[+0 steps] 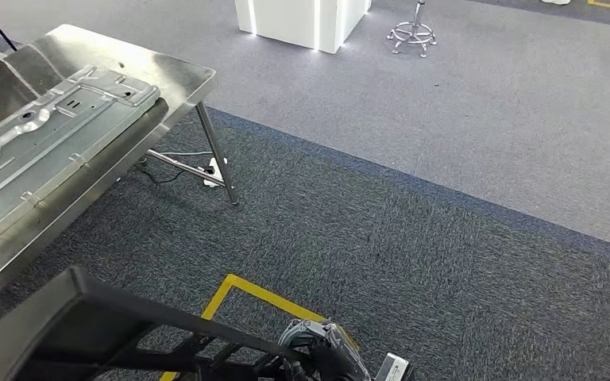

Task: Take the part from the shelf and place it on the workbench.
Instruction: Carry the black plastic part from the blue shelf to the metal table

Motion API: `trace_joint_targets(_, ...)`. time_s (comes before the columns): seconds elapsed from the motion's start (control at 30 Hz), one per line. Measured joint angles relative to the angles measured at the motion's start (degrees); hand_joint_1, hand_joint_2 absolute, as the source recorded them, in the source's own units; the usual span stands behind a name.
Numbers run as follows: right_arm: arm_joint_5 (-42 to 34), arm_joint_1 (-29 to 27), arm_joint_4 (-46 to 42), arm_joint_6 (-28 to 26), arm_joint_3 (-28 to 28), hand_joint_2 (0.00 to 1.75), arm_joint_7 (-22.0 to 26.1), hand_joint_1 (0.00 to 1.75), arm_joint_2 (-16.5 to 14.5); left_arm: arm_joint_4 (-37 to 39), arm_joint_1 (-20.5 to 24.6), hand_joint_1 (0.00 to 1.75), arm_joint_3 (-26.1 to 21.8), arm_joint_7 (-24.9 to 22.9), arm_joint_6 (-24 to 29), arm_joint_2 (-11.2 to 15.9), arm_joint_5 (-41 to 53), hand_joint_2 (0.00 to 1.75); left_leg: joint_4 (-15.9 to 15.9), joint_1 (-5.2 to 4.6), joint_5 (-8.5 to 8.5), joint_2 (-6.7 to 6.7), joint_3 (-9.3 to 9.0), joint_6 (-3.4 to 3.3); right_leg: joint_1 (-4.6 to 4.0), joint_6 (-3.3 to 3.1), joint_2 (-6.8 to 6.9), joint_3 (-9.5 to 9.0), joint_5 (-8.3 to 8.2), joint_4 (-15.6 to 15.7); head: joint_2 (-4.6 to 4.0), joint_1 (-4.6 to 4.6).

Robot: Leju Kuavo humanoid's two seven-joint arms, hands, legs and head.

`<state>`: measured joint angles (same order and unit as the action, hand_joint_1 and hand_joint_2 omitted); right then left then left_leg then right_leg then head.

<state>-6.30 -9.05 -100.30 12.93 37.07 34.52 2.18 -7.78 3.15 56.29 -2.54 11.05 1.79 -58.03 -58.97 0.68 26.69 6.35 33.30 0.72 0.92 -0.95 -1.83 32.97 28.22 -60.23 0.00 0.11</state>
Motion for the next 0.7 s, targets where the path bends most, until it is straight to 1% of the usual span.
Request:
trace_joint_targets(0.03,-0.1,-0.1,-0.3,-0.1,0.0,1.75,0.0,1.75,0.0,0.0,0.0,0.0,0.1,-0.1,0.0,0.0,0.0,1.75,-1.2,-0.02,0.77,-1.21,0.5,0.22,0.08,-0.36,0.63,-0.18,-0.06,0.2,0.0,-0.01)
trace_joint_targets(0.07,-0.2,-0.2,-0.5,-0.4,0.0,1.75,0.1,1.75,0.1,0.0,0.2,0.0,0.2,-0.2,0.1,0.0,0.0,1.75,-3.6,-0.03,2.15,-2.8,1.61,0.42,0.11,-0.66,1.34,-0.32,-0.09,0.4,0.0,-0.03)
trace_joint_targets(0.1,-0.3,-0.3,-0.7,-0.6,0.0,1.75,0.1,1.75,0.2,0.0,0.3,0.0,0.4,-0.3,0.2,-0.1,0.0,1.75,-7.0,-0.02,3.93,-4.34,3.28,0.63,0.02,-0.84,2.06,-0.38,-0.01,0.4,0.0,-0.03)
trace_joint_targets(0.13,-0.4,-0.4,-0.8,-0.7,0.0,1.75,0.2,1.75,0.3,0.0,0.5,0.0,0.5,-0.3,0.2,-0.1,0.1,1.75,-10.8,0.02,5.7,-5.19,5.26,0.81,-0.08,-0.97,2.82,-0.39,0.08,0.4,0.0,-0.05)
trace_joint_targets(0.17,-0.5,-0.5,-0.9,-0.9,0.0,1.75,0.2,1.75,0.4,0.0,0.6,0.0,0.7,-0.3,0.3,-0.1,0.1,1.75,-14.0,0.06,6.82,-5.62,6.9,0.94,-0.18,-1.03,3.58,-0.41,0.19,0.4,0.0,-0.04)
trace_joint_targets(0.2,-0.6,-0.5,-1.0,-1.0,0.0,1.75,0.2,1.75,0.5,0.0,0.6,0.0,0.9,-0.3,0.4,-0.1,0.1,1.75,-15.4,0.08,6.89,-5.81,7.67,0.97,-0.23,-1.04,4.28,-0.47,0.3,0.4,0.0,-0.04)
trace_joint_targets(0.23,-0.8,-0.6,-1.1,-1.1,0.0,1.75,0.2,1.75,0.6,0.0,0.6,0.0,1.0,-0.4,0.5,-0.1,0.1,1.75,-14.8,0.07,5.89,-5.98,7.35,0.91,-0.27,-1.01,4.94,-0.6,0.43,0.4,0.0,-0.04)
trace_joint_targets(0.27,-0.9,-0.7,-1.3,-1.2,0.0,1.75,0.2,1.75,0.7,0.0,0.5,0.0,1.1,-0.5,0.5,-0.1,0.1,1.75,-11.9,0.03,4.04,-6.34,5.87,0.74,-0.28,-0.94,5.55,-0.8,0.57,0.4,0.0,-0.04)
trace_joint_targets(0.3,-1.0,-0.8,-1.5,-1.4,-0.1,1.75,0.2,1.75,0.8,0.0,0.5,0.0,1.2,-0.6,0.6,0.0,0.1,1.75,-7.7,-0.09,2.08,-7.37,3.73,0.45,-0.32,-0.82,6.16,-1.06,0.75,0.4,0.0,-0.04)
trace_joint_targets(0.33,-1.0,-0.9,-1.7,-1.5,-0.1,1.75,0.2,1.75,1.0,0.0,0.5,0.0,1.2,-0.7,0.7,0.0,0.1,1.75,-4.0,-0.34,0.65,-8.53,1.84,0.09,-0.43,-0.6,6.72,-1.29,0.95,0.4,0.0,-0.03)
trace_joint_targets(0.37,-1.0,-1.0,-1.9,-1.6,-0.1,1.75,0.2,1.75,1.1,0.0,0.6,0.0,1.3,-0.7,0.7,0.0,0.1,1.75,-1.3,-0.59,-0.21,-9.41,0.5,-0.3,-0.52,-0.33,7.21,-1.48,1.11,0.4,0.0,-0.03)
trace_joint_targets(0.4,-1.0,-1.1,-2.1,-1.7,-0.1,1.75,0.2,1.75,1.3,0.0,0.7,0.0,1.4,-0.7,0.8,0.0,0.1,1.75,0.1,-0.83,-0.43,-9.91,0.0,-0.64,-0.59,-0.05,7.7,-1.61,1.23,0.4,0.0,-0.02)
trace_joint_targets(0.43,-1.0,-1.2,-2.2,-1.7,-0.1,1.75,0.2,1.75,1.4,0.0,0.8,0.0,1.4,-0.7,0.8,0.0,0.1,1.75,0.2,-1.01,-0.38,-9.58,0.11,-0.92,-0.64,0.25,8.14,-1.73,1.29,0.5,0.0,-0.02)
trace_joint_targets(0.47,-1.0,-1.2,-2.3,-1.7,-0.1,1.75,0.2,1.75,1.5,0.0,0.8,0.0,1.5,-0.6,0.8,0.1,0.1,1.75,0.5,-0.94,-0.51,-8.93,0.01,-1.25,-0.59,0.57,8.4,-1.92,1.36,0.7,0.0,-0.02)
trace_joint_targets(0.5,-1.2,-1.2,-2.5,-1.6,-0.1,1.75,0.1,1.75,1.6,0.0,0.7,0.0,1.5,-0.6,0.9,0.1,0.0,1.75,0.8,-0.81,-0.69,-8.45,-0.18,-1.54,-0.52,0.89,7.85,-2.06,1.6,0.5,0.0,0.0)
trace_joint_targets(0.53,-1.6,-1.2,-2.6,-1.5,-0.1,1.75,0.0,1.75,1.6,0.0,0.7,0.0,1.6,-0.5,0.9,0.1,0.0,1.75,1.2,-0.65,-0.86,-8.03,-0.49,-1.86,-0.42,1.16,6.62,-1.85,2.28,-0.3,0.0,0.01)
trace_joint_targets(0.57,-2.2,-1.3,-2.7,-1.2,-0.1,1.75,-0.2,1.75,1.7,0.0,0.8,0.0,1.6,-0.5,0.9,0.1,0.0,1.75,1.5,-0.48,-1.04,-7.66,-0.79,-2.18,-0.34,1.36,5.01,-1.02,3.53,-2.2,0.0,0.03)
trace_joint_targets(0.6,-3.0,-1.3,-2.7,-0.8,-0.1,1.75,-0.5,1.75,1.8,0.0,0.8,0.0,1.8,-0.5,0.9,0.1,-0.1,1.75,1.6,-0.46,-1.09,-7.36,-0.86,-2.38,-0.25,1.44,3.38,0.49,5.18,-5.3,0.0,0.04)
trace_joint_targets(0.63,-3.7,-1.4,-2.7,-0.5,-0.1,1.75,-0.8,1.75,1.9,0.0,0.9,0.0,1.9,-0.5,0.9,0.1,-0.2,1.75,1.6,-0.5,-1.05,-7.05,-0.85,-2.58,-0.21,1.46,2.47,2.49,6.91,-9.0,0.0,0.04)
trace_joint_targets(0.67,-4.2,-1.4,-2.7,-0.2,-0.1,1.75,-1.0,1.75,2.1,0.0,1.0,0.0,2.0,-0.6,1.0,0.1,-0.3,1.75,1.5,-0.55,-0.99,-6.71,-0.84,-2.72,-0.21,1.48,2.09,4.43,8.1,-12.4,0.0,0.04)
trace_joint_targets(0.7,-4.4,-1.5,-2.7,0.0,-0.1,1.75,-1.1,1.75,2.2,0.0,1.0,0.0,2.2,-0.7,1.0,0.1,-0.3,1.75,1.4,-0.6,-0.9,-6.36,-0.86,-2.79,-0.21,1.5,1.98,5.71,8.2,-14.4,0.0,0.04)
